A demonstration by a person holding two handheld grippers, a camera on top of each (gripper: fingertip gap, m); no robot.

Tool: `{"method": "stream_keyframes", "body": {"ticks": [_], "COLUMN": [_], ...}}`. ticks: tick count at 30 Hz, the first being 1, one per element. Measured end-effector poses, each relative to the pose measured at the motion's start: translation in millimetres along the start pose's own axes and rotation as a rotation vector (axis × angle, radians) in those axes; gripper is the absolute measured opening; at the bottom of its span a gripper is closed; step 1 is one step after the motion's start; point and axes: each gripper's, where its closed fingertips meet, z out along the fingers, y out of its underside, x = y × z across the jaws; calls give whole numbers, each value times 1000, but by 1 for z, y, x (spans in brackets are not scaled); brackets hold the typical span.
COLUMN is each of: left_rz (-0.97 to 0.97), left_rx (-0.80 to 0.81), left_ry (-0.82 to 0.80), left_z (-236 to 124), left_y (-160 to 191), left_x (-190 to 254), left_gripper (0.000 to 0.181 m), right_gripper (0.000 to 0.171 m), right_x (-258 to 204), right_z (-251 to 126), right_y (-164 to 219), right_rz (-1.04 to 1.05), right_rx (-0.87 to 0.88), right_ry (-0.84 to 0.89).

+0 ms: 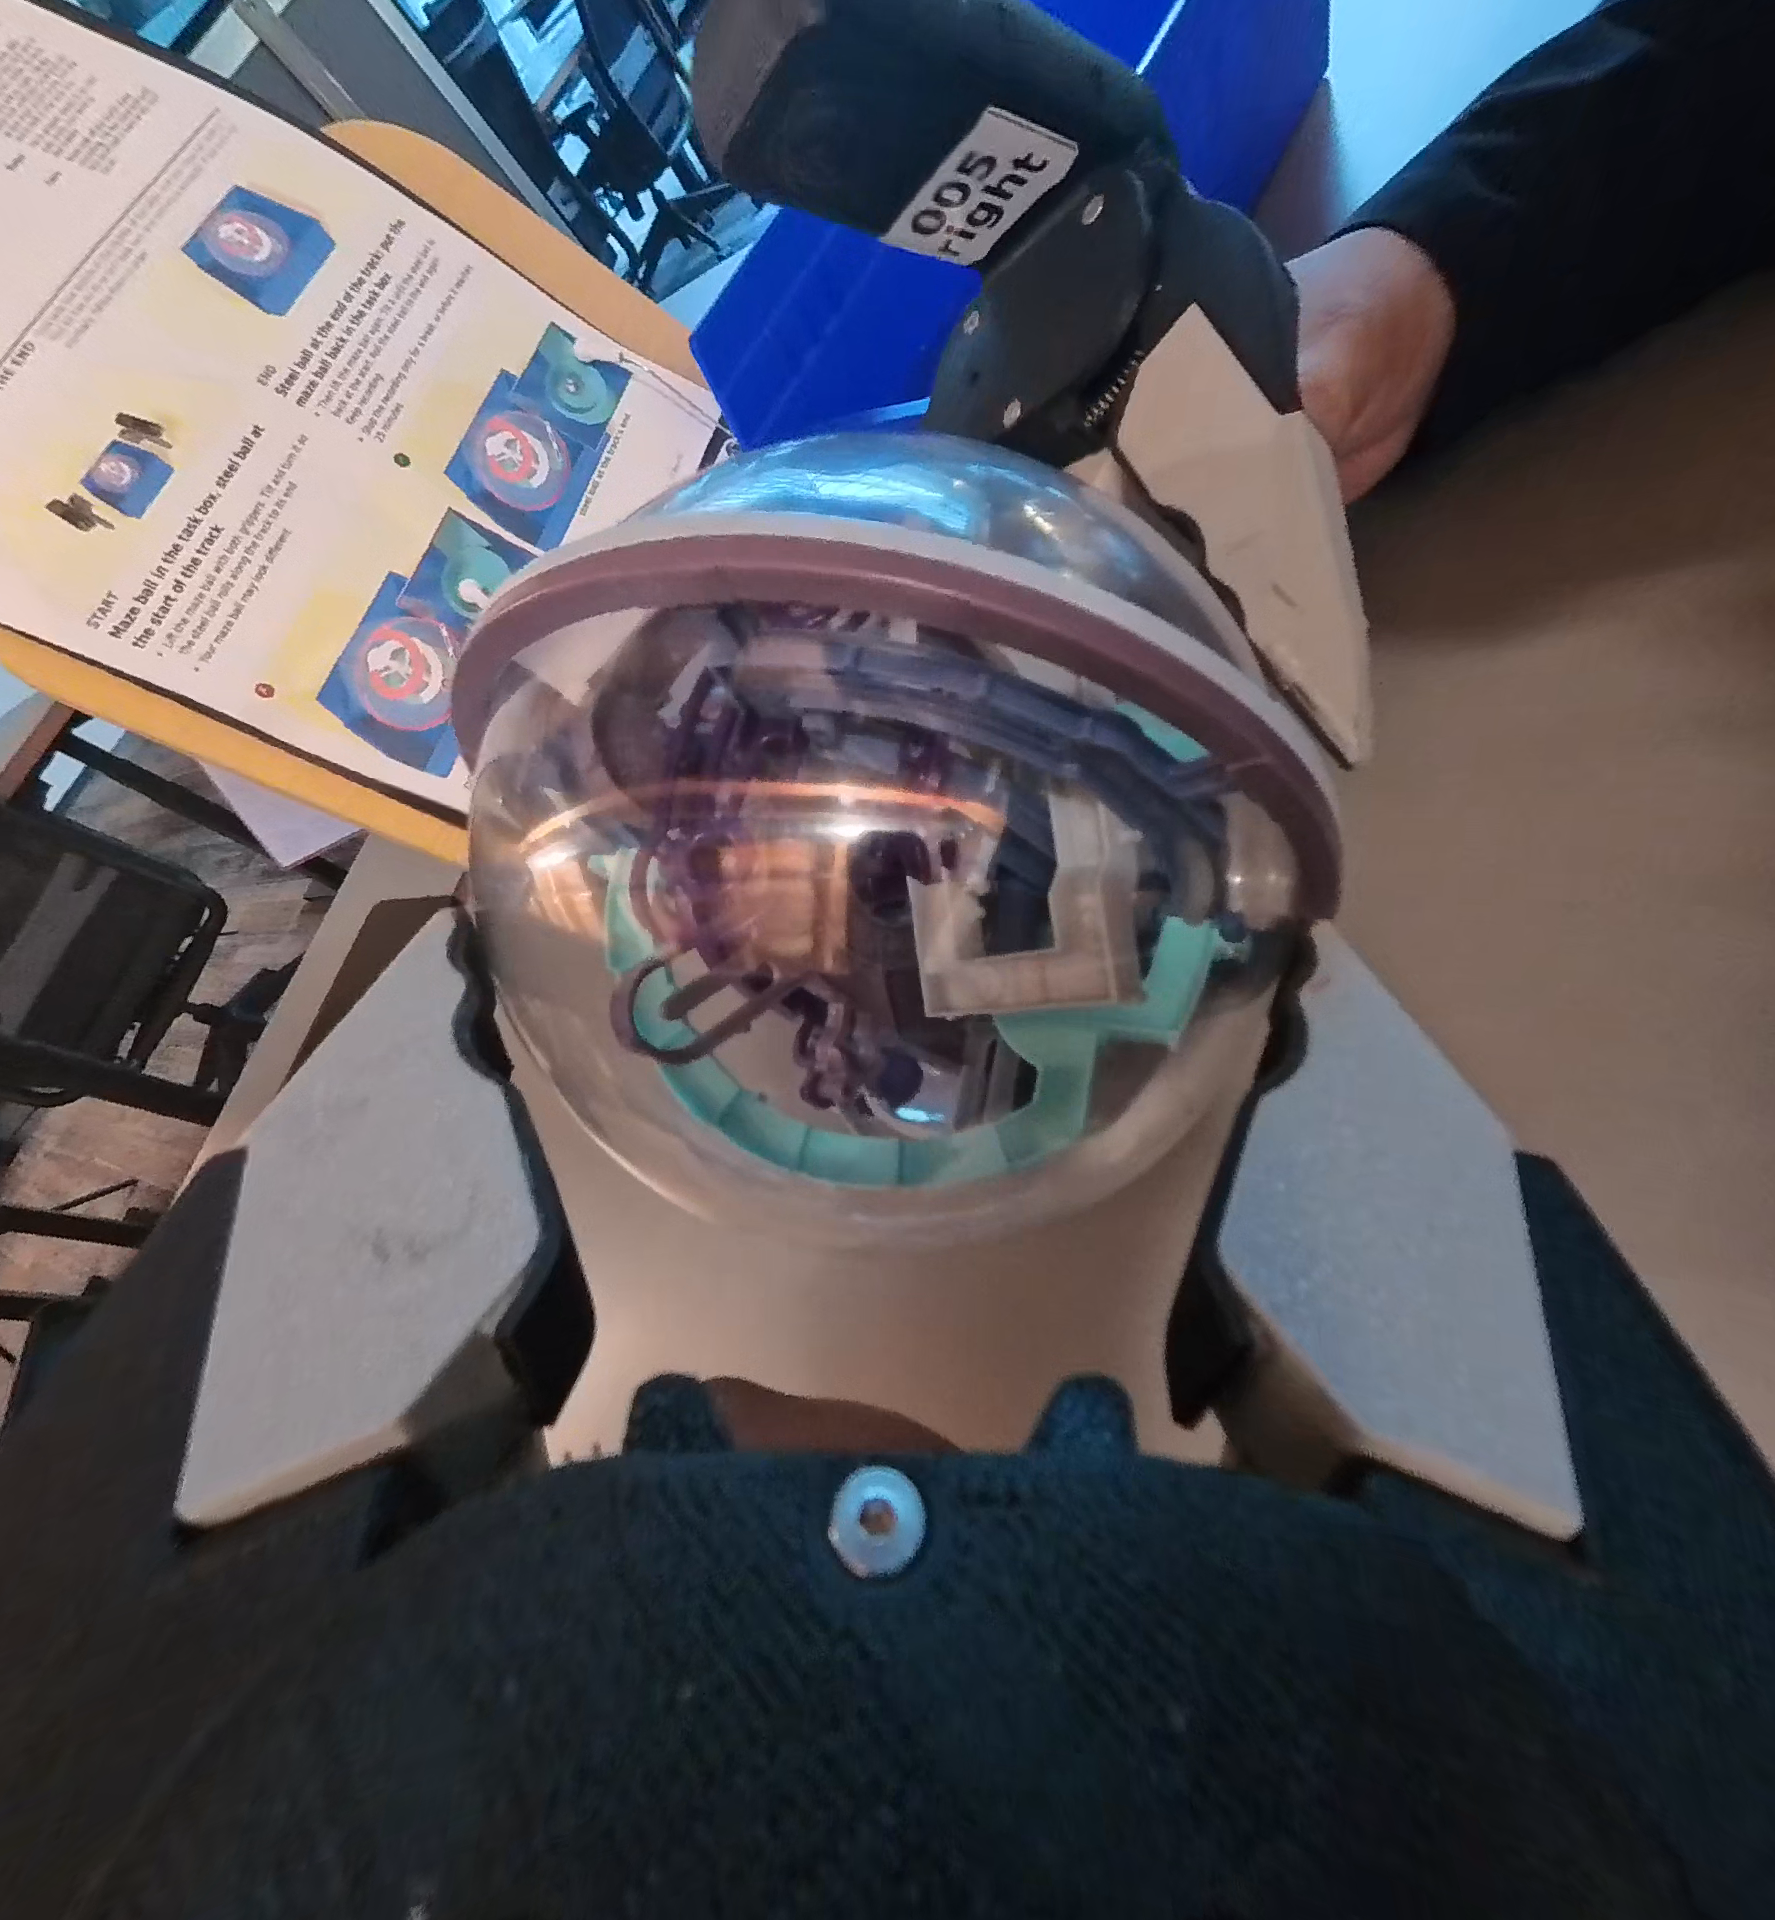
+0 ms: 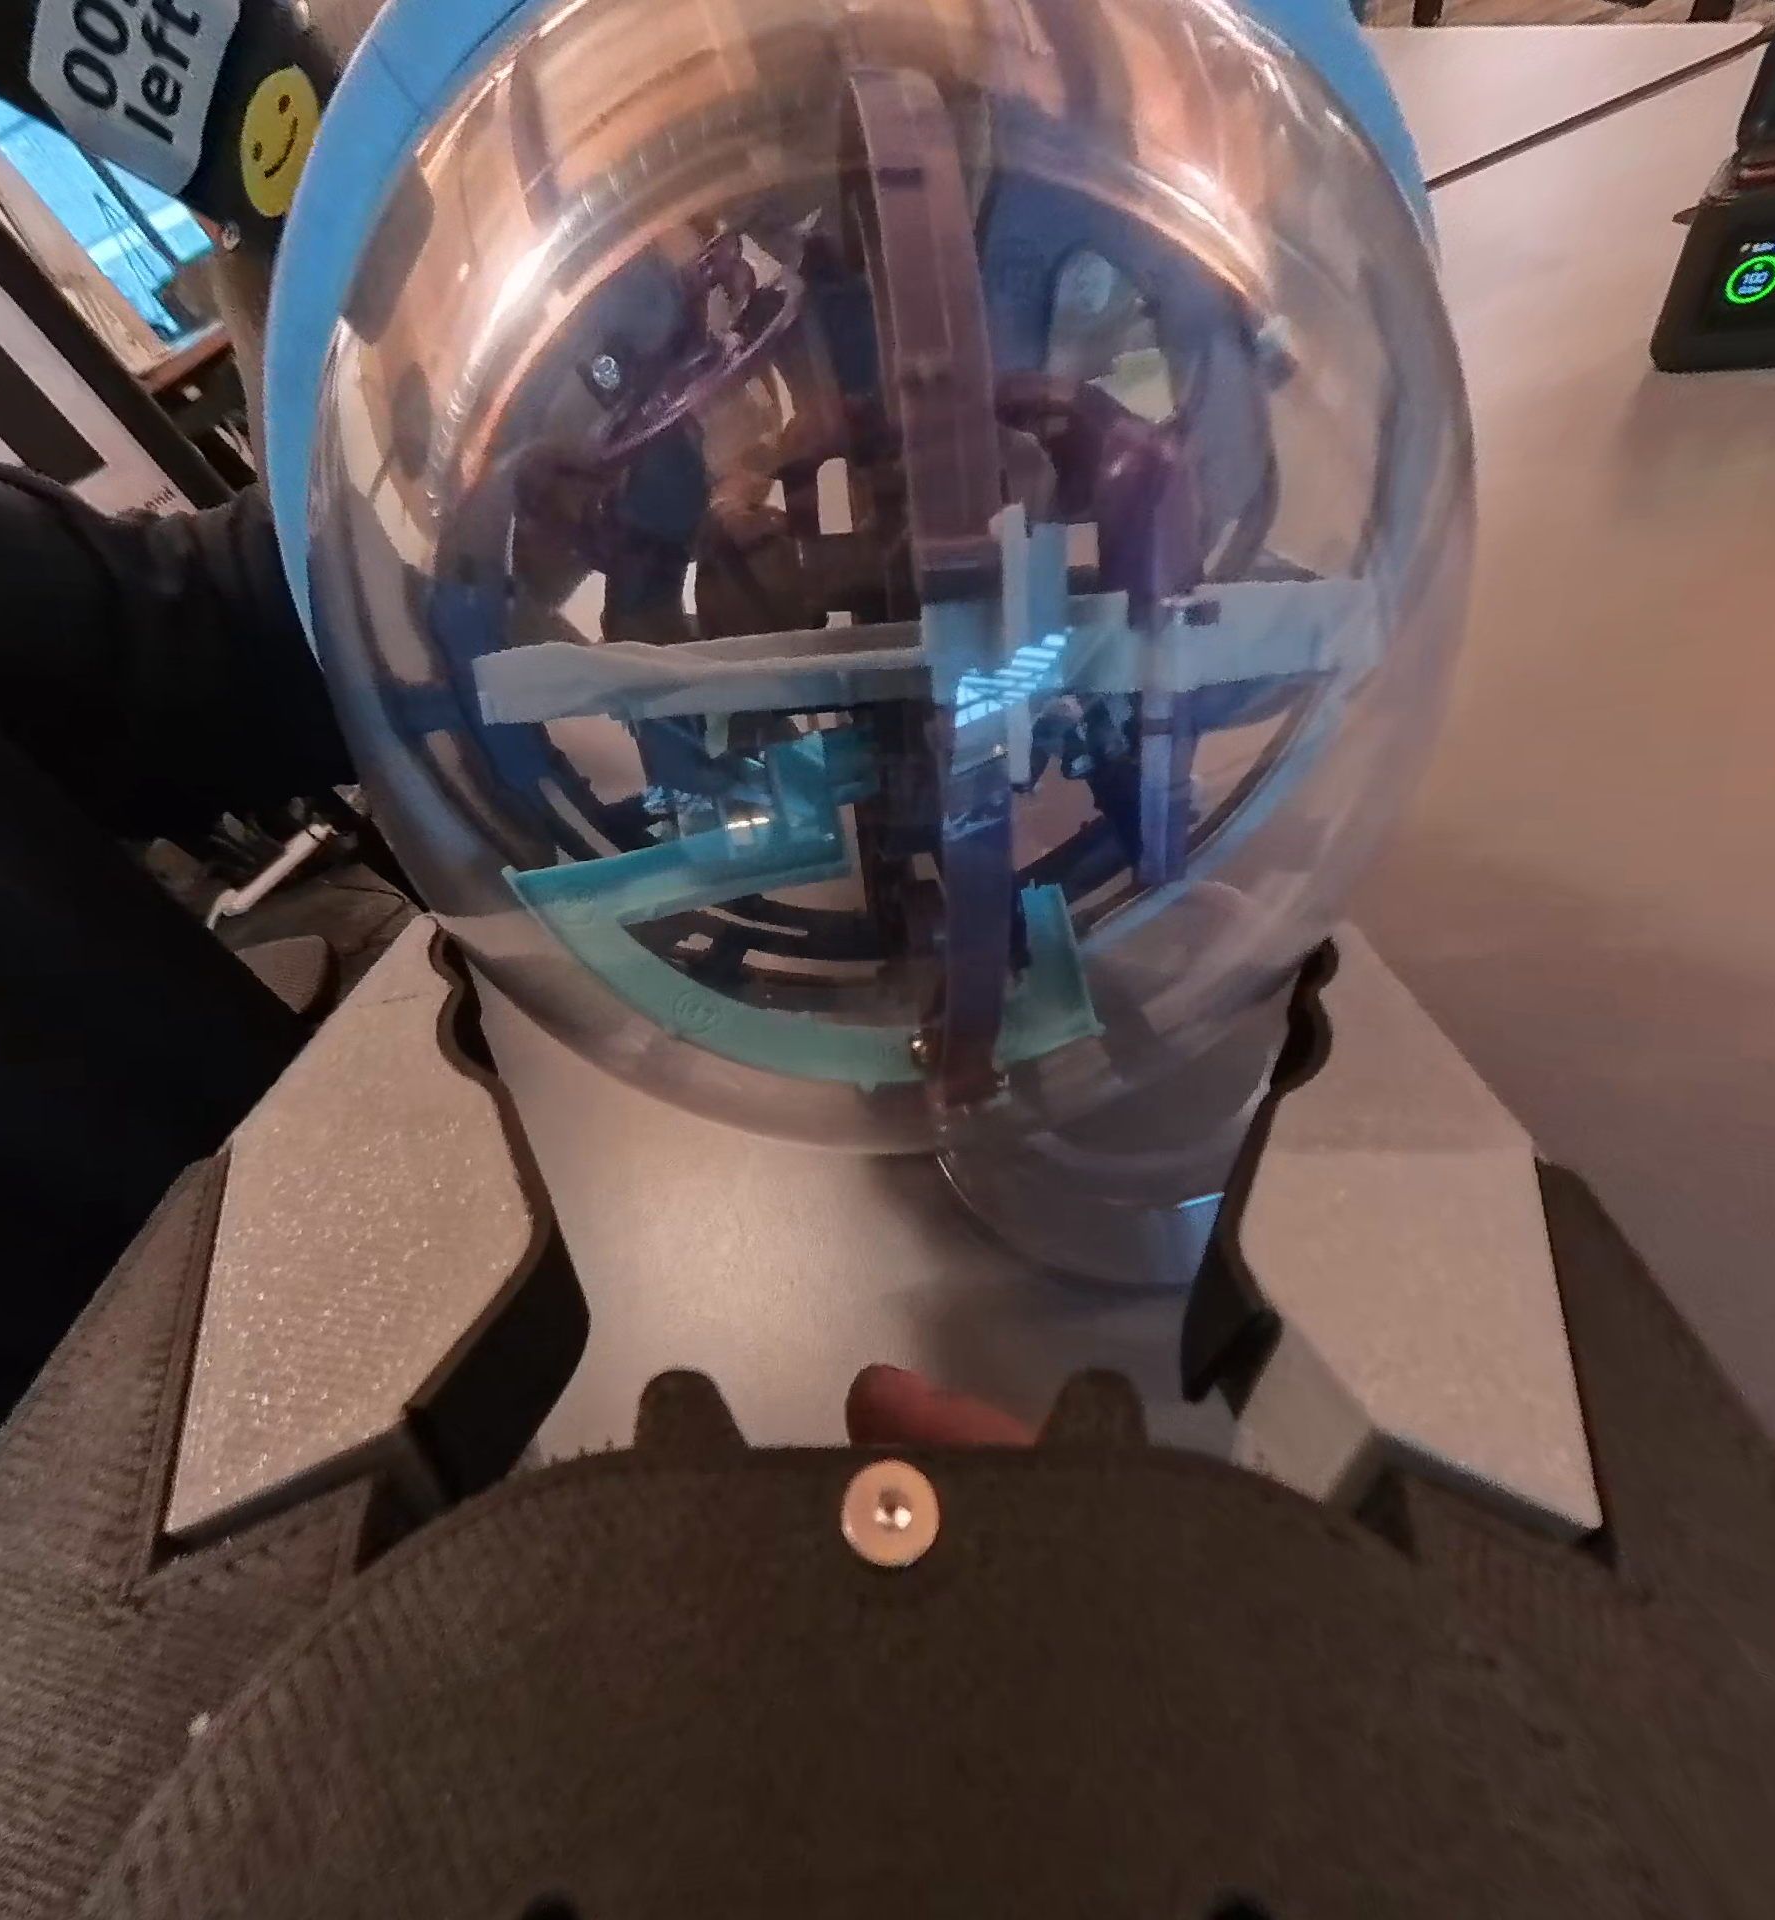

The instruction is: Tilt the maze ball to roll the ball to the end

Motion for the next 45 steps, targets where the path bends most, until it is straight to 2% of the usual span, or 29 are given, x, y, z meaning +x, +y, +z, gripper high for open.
{"method": "stream_keyframes", "body": {"ticks": [28, 40, 45], "left_rz": [94, 83, 77], "left_rx": [2, 7, 11], "left_ry": [182, 105, 110], "left_z": [24, 19, 18], "left_y": [-4, -1, 0], "left_x": [-1, -1, -2], "left_gripper": [145, 144, 144], "right_gripper": [149, 145, 143], "right_x": [12, 11, 16], "right_z": [-5, -5, -9], "right_y": [22, 21, 19], "right_rz": [67, 23, -79], "right_rx": [-67, -66, -86], "right_ry": [28, 53, 117]}}
